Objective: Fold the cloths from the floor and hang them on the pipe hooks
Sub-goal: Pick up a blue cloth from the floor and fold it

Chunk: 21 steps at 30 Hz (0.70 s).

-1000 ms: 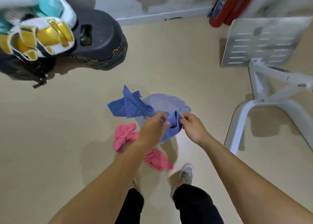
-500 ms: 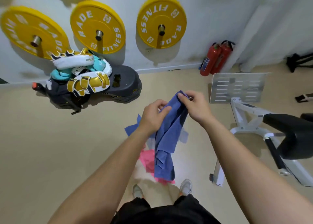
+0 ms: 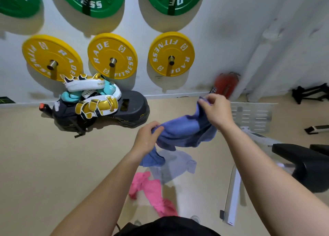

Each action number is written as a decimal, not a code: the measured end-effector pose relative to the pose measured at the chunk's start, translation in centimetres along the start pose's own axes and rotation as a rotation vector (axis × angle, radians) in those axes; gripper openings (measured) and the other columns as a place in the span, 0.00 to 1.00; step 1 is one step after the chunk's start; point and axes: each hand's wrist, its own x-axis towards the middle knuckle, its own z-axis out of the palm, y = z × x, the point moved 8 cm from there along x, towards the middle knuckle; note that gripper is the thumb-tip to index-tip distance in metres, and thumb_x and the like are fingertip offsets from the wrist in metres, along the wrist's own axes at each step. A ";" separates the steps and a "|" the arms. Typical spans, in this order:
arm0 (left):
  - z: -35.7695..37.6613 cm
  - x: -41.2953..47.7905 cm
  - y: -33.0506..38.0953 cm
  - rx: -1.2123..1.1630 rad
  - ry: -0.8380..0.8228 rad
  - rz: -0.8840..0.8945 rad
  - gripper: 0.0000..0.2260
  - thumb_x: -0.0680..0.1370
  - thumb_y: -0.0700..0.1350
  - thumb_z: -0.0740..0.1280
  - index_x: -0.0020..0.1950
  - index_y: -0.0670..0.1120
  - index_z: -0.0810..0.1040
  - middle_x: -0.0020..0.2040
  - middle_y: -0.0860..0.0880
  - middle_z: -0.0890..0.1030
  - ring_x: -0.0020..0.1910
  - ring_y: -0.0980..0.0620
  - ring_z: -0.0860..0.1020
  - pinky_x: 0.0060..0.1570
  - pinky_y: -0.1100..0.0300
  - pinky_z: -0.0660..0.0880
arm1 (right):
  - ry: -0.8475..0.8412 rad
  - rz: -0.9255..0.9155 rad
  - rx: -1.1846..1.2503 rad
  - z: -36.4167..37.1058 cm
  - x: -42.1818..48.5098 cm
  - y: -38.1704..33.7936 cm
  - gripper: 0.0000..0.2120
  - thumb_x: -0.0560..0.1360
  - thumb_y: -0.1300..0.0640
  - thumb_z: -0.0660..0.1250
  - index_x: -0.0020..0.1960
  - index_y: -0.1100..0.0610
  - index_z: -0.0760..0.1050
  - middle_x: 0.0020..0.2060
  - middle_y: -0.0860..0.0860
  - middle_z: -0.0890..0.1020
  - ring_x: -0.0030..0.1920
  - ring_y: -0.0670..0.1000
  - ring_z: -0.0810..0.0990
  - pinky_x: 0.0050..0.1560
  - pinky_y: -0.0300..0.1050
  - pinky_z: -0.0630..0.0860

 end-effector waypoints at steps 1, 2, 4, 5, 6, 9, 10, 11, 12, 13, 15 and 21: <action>-0.4 0.4 1.3 0.032 -0.004 0.049 0.06 0.79 0.45 0.67 0.43 0.50 0.80 0.37 0.55 0.79 0.39 0.54 0.76 0.43 0.57 0.71 | -0.064 -0.017 -0.023 1.2 -0.5 0.0 0.10 0.75 0.54 0.69 0.36 0.55 0.77 0.30 0.51 0.78 0.34 0.52 0.75 0.39 0.48 0.71; -0.6 0.8 2.5 0.058 -0.008 0.091 0.05 0.79 0.46 0.68 0.45 0.50 0.82 0.40 0.54 0.80 0.43 0.54 0.78 0.46 0.57 0.72 | -0.137 -0.028 -0.030 2.4 -1.2 -0.2 0.05 0.75 0.55 0.70 0.40 0.52 0.80 0.31 0.50 0.80 0.33 0.51 0.76 0.39 0.48 0.72; -0.8 1.4 4.4 0.109 -0.030 0.146 0.04 0.78 0.47 0.69 0.47 0.51 0.84 0.42 0.53 0.80 0.46 0.53 0.78 0.48 0.58 0.73 | -0.278 -0.067 -0.034 5.0 -2.3 -1.2 0.09 0.75 0.55 0.71 0.54 0.49 0.81 0.35 0.47 0.79 0.33 0.43 0.74 0.40 0.43 0.70; -0.8 1.7 4.9 0.131 -0.042 0.157 0.04 0.78 0.48 0.70 0.48 0.51 0.85 0.42 0.53 0.80 0.46 0.53 0.78 0.48 0.58 0.73 | -0.359 -0.087 -0.020 6.3 -2.8 -1.5 0.12 0.75 0.54 0.70 0.59 0.47 0.80 0.36 0.47 0.79 0.33 0.42 0.74 0.40 0.42 0.70; -0.8 1.8 5.2 0.141 -0.045 0.160 0.04 0.78 0.49 0.70 0.48 0.52 0.85 0.42 0.53 0.80 0.46 0.53 0.78 0.49 0.57 0.73 | -0.425 -0.100 -0.006 7.2 -3.2 -2.0 0.13 0.76 0.54 0.70 0.60 0.47 0.80 0.37 0.47 0.80 0.34 0.42 0.74 0.40 0.40 0.69; -1.4 1.8 5.2 0.126 -0.024 0.145 0.03 0.77 0.49 0.71 0.46 0.53 0.85 0.42 0.54 0.82 0.45 0.55 0.79 0.49 0.58 0.74 | -0.547 -0.126 0.061 9.1 -3.7 -2.3 0.08 0.77 0.56 0.67 0.52 0.50 0.84 0.41 0.45 0.84 0.39 0.42 0.76 0.44 0.40 0.72; -1.7 1.7 5.0 0.114 -0.012 0.130 0.03 0.76 0.49 0.71 0.45 0.52 0.85 0.41 0.55 0.82 0.45 0.56 0.80 0.48 0.59 0.74 | -0.578 -0.100 0.098 9.2 -3.8 -2.2 0.07 0.78 0.56 0.67 0.50 0.51 0.84 0.42 0.45 0.85 0.40 0.42 0.76 0.45 0.39 0.72; -1.9 1.5 4.8 0.104 -0.002 0.110 0.03 0.76 0.49 0.72 0.44 0.52 0.84 0.41 0.56 0.83 0.44 0.59 0.80 0.47 0.61 0.74 | -0.604 -0.077 0.132 9.5 -3.9 -2.1 0.07 0.78 0.56 0.67 0.50 0.51 0.84 0.42 0.45 0.85 0.41 0.41 0.76 0.45 0.38 0.72; -2.1 1.3 4.6 0.095 0.008 0.089 0.04 0.76 0.49 0.72 0.44 0.51 0.85 0.40 0.57 0.83 0.43 0.60 0.80 0.46 0.62 0.74 | -0.626 -0.059 0.149 9.6 -4.0 -2.0 0.07 0.78 0.56 0.68 0.49 0.50 0.84 0.42 0.45 0.84 0.40 0.41 0.76 0.44 0.38 0.72; -2.3 1.1 4.4 0.088 0.014 0.073 0.04 0.76 0.49 0.72 0.43 0.51 0.85 0.38 0.57 0.83 0.42 0.60 0.80 0.45 0.63 0.74 | -0.644 -0.060 0.155 9.8 -4.1 -2.0 0.05 0.77 0.55 0.69 0.48 0.51 0.84 0.40 0.45 0.83 0.39 0.40 0.76 0.43 0.37 0.72; -2.4 0.7 4.1 0.074 0.017 0.059 0.05 0.75 0.50 0.73 0.42 0.51 0.85 0.37 0.56 0.83 0.41 0.59 0.80 0.43 0.63 0.75 | -0.655 -0.096 0.124 10.2 -4.3 -2.4 0.02 0.75 0.55 0.72 0.44 0.51 0.82 0.35 0.44 0.80 0.34 0.38 0.74 0.40 0.36 0.70; -2.1 -0.3 2.7 0.000 -0.006 0.051 0.06 0.78 0.48 0.70 0.42 0.48 0.82 0.36 0.51 0.81 0.36 0.54 0.77 0.39 0.57 0.73 | -0.600 -0.195 0.027 9.3 -2.9 -4.4 0.04 0.75 0.57 0.70 0.42 0.55 0.82 0.34 0.44 0.80 0.33 0.36 0.74 0.36 0.31 0.67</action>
